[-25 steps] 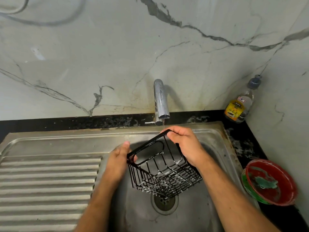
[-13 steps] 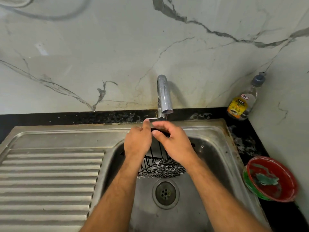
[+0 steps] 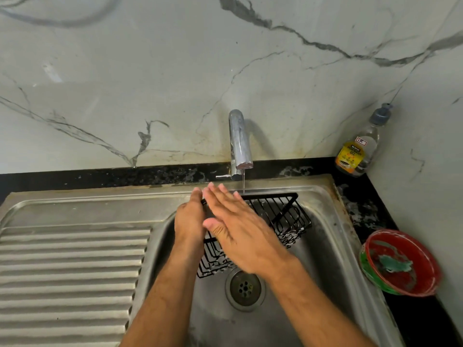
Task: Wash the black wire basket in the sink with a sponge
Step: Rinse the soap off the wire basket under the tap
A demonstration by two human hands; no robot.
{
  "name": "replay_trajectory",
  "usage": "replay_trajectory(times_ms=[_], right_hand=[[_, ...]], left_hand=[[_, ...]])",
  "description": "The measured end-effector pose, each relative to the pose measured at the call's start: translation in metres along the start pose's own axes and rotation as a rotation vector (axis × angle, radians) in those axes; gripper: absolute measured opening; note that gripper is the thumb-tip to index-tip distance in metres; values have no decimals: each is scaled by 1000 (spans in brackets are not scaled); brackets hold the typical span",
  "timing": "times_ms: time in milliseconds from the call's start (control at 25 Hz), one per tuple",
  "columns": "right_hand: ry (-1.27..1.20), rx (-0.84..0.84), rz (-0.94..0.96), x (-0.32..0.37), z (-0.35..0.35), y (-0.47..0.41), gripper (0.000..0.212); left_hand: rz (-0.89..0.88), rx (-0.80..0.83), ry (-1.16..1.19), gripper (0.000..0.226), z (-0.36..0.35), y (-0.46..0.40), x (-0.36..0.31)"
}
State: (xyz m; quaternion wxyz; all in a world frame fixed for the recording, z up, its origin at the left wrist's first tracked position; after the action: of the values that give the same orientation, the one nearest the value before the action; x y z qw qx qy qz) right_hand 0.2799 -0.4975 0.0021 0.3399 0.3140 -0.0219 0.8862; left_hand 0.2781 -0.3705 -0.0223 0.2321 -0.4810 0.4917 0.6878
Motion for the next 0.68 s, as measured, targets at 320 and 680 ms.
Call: replay_trajectory(times_ms=[320, 680], right_hand=[[126, 49, 23, -12, -2, 5, 63], [184, 61, -14, -22, 7, 6, 63]], left_hand=[[64, -7, 229, 54, 12, 8, 5], [91, 93, 407, 69, 24, 12, 19]])
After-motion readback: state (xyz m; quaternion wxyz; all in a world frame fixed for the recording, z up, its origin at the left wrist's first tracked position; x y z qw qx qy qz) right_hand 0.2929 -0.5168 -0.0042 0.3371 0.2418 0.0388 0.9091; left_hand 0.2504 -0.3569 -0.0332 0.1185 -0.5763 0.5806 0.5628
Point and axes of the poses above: each hand's wrist, its own y-axis away from the middle knuckle, its own z-axis out of the back of the hand, x = y × z, the point moved 2 cm from there along -y, towards the middle knuckle, and after that the axes turned 13 degrees about x, right-handed, at the moved point
